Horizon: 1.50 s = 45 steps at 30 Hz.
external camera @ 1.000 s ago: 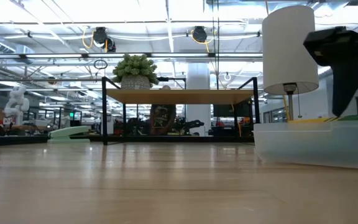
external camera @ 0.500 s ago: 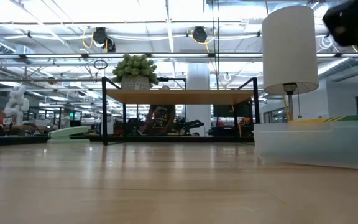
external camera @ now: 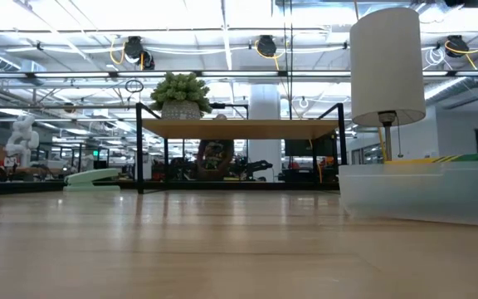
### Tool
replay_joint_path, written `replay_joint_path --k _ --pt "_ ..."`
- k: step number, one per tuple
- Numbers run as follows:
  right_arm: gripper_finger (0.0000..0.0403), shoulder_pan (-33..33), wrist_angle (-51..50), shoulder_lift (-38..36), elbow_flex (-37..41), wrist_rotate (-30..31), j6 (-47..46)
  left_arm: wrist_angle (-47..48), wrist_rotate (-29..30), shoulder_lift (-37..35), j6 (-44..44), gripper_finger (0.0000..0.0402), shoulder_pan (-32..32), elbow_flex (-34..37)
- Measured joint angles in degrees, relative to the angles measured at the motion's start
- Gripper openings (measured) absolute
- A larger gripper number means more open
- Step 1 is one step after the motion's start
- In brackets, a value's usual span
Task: Pack school essentials
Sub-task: Return to Home Position
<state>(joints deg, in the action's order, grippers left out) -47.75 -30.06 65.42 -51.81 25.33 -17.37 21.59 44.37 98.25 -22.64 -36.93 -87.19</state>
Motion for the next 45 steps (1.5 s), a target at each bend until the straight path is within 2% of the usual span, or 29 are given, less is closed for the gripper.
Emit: replay_joint_path --k 4,7,14,18,25,28,34,40,45 --pt "0.0221 -0.1 0.0 -3.7 0.0 7.9 3.6 1.5 0.7 -1.3 2.7 0.0221 0.4 0.0" --pt "0.0197 0.2 0.7 -6.2 0.0 10.6 7.5 3.1 0.7 -2.3 3.1 0.0201 1.5 0.0" --pt "0.0119 2.0 10.0 -12.4 3.2 10.9 16.7 3.1 0.7 -2.8 7.9 0.012 4.4 0.5" --pt "0.0073 3.2 15.5 -15.2 7.5 10.9 20.3 -5.8 -0.2 -2.8 12.7 0.0077 6.4 5.9" --pt "0.0008 5.1 19.6 -19.3 15.7 10.6 21.7 -23.4 -7.1 -4.4 18.1 0.0017 8.7 18.2" --pt "0.0003 5.0 21.8 -21.3 19.1 10.5 21.8 -26.7 -8.4 -7.5 18.1 0.0004 9.0 23.9" --pt "0.0002 5.2 24.9 -26.2 23.7 9.0 22.9 -38.0 -12.4 -16.2 19.5 0.0019 9.3 35.9" --pt "0.0001 6.4 25.7 -30.8 26.4 7.4 24.0 -43.4 -12.9 -24.3 21.2 0.0007 9.0 46.0" --pt "0.0 7.7 25.6 -34.4 29.4 7.4 24.0 -48.2 -16.3 -30.5 25.1 0.0009 9.1 53.8"
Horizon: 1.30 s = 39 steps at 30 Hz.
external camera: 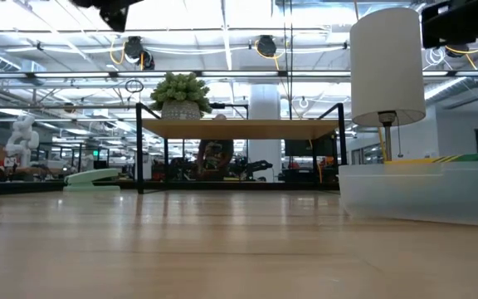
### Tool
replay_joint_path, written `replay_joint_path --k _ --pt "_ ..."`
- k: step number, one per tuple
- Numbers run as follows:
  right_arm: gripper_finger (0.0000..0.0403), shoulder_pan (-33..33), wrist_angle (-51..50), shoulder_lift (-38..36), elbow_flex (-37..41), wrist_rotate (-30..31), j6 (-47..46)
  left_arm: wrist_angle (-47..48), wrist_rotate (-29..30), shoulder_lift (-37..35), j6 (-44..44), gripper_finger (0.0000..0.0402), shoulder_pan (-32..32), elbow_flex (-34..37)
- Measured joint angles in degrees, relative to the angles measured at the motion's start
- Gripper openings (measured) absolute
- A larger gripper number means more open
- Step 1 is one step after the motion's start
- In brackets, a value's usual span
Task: Pack school essentials
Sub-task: Return to Home Position
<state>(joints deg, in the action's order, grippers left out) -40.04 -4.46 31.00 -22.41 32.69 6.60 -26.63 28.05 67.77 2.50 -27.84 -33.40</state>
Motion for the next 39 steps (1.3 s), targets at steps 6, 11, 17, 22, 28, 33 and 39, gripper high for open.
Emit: replay_joint_path --k 6,11,17,22,28,33,39 --pt "0.0 1.8 0.9 -2.8 3.2 -3.3 -1.3 -9.1 -7.4 -7.8 3.2 0.0008 1.7 9.8" --pt "0.0 4.0 6.9 -4.8 7.4 -7.7 0.7 -11.3 -7.7 -12.8 1.9 0.0007 3.8 15.4" --pt "0.0 9.1 10.6 -6.1 10.7 -13.5 2.0 -11.0 -8.1 -15.1 0.4 0.0003 5.3 17.9" --pt "0.0 14.1 10.7 -6.3 11.6 -20.9 1.6 -10.4 -6.1 -14.9 -1.0 0.0015 6.1 17.9" --pt "0.0 18.0 11.5 -6.2 11.7 -25.5 2.0 -10.4 0.6 -14.9 1.5 0.0027 6.1 17.9" --pt "0.0 19.6 12.4 -5.9 11.9 -25.6 2.6 -10.5 1.4 -14.9 -1.5 0.0016 6.4 17.9" --pt "0.0 21.6 21.2 -5.7 16.7 -28.5 3.9 -10.4 1.4 -14.9 -2.7 0.0005 6.5 17.9"
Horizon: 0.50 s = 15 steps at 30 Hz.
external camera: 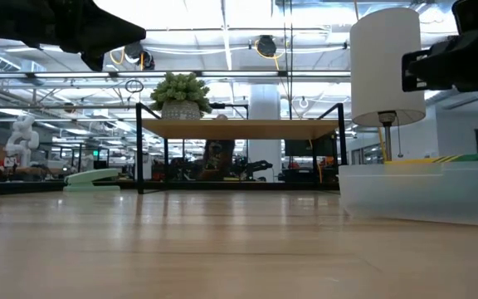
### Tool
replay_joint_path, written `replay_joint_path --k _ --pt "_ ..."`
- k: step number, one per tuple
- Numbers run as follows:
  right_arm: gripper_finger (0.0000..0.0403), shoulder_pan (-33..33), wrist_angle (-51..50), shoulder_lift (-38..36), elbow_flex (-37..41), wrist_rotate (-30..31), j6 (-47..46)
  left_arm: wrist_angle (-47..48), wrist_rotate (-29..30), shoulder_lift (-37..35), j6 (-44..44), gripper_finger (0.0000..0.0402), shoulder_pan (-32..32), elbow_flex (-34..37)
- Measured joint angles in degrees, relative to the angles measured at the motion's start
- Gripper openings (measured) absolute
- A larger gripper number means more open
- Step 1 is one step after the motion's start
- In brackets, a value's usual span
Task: Pack school essentials
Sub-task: Return to Home Position
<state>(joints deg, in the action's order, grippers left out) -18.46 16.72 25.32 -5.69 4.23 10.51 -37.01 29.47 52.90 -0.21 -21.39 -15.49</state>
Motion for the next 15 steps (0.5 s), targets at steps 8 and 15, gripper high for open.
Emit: replay_joint_path --k 8,15 --pt "0.0 3.8 2.7 -0.9 2.3 -6.9 2.0 0.0 -5.7 0.0 0.2 0.0003 -0.1 0.0" --pt "0.0 7.2 3.6 -3.2 3.4 -7.7 2.6 0.0 -6.1 0.0 0.2 0.0011 -0.1 0.0"
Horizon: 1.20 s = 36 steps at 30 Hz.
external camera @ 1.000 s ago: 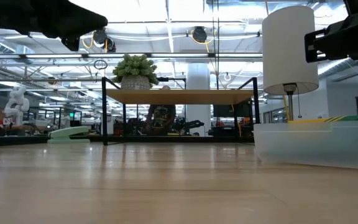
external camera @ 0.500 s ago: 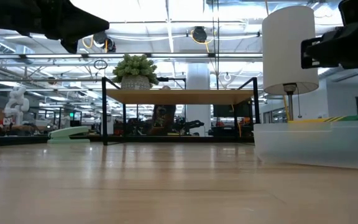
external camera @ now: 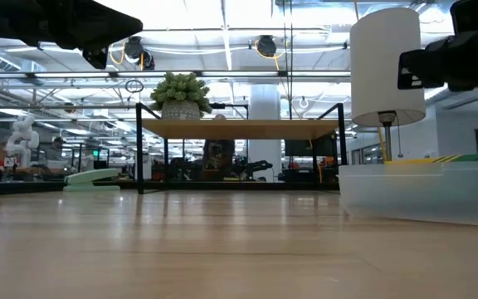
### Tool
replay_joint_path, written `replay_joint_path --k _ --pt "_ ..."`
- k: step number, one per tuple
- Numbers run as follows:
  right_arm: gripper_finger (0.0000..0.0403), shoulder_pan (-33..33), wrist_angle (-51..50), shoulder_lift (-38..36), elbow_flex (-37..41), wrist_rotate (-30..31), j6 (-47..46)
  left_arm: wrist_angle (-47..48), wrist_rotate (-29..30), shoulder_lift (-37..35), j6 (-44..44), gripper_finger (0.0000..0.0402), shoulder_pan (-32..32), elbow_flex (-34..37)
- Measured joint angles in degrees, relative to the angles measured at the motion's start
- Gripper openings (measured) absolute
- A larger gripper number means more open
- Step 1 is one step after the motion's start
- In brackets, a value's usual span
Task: Pack school essentials
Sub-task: Return to Home Position
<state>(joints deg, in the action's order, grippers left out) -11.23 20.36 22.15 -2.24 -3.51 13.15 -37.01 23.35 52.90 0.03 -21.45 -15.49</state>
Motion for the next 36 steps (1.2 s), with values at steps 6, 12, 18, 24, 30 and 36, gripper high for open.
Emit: replay_joint_path --k 6,12,18,24,30,36 --pt "0.0 3.1 -3.4 -4.9 0.1 -2.8 0.7 0.0 -0.5 0.0 0.0 0.0004 0.0 0.0" --pt "0.0 4.9 -8.5 -12.4 0.2 -2.7 -0.4 0.0 -0.9 0.0 0.2 0.0007 -0.1 0.0" --pt "0.0 5.3 -13.0 -18.7 0.2 -2.7 0.5 0.0 -1.1 0.0 1.1 0.0009 -0.1 0.0" --pt "0.0 5.3 -13.4 -22.1 0.3 -2.7 2.7 0.0 -1.3 0.0 1.2 0.0013 -0.1 0.0" --pt "0.0 5.3 -13.3 -22.1 1.3 -2.6 2.5 0.0 -3.9 0.0 2.7 0.0003 -0.2 0.0" --pt "0.0 5.3 -14.5 -22.0 1.4 -2.5 1.0 4.3 -4.1 -2.4 4.9 0.0003 -1.3 0.0"
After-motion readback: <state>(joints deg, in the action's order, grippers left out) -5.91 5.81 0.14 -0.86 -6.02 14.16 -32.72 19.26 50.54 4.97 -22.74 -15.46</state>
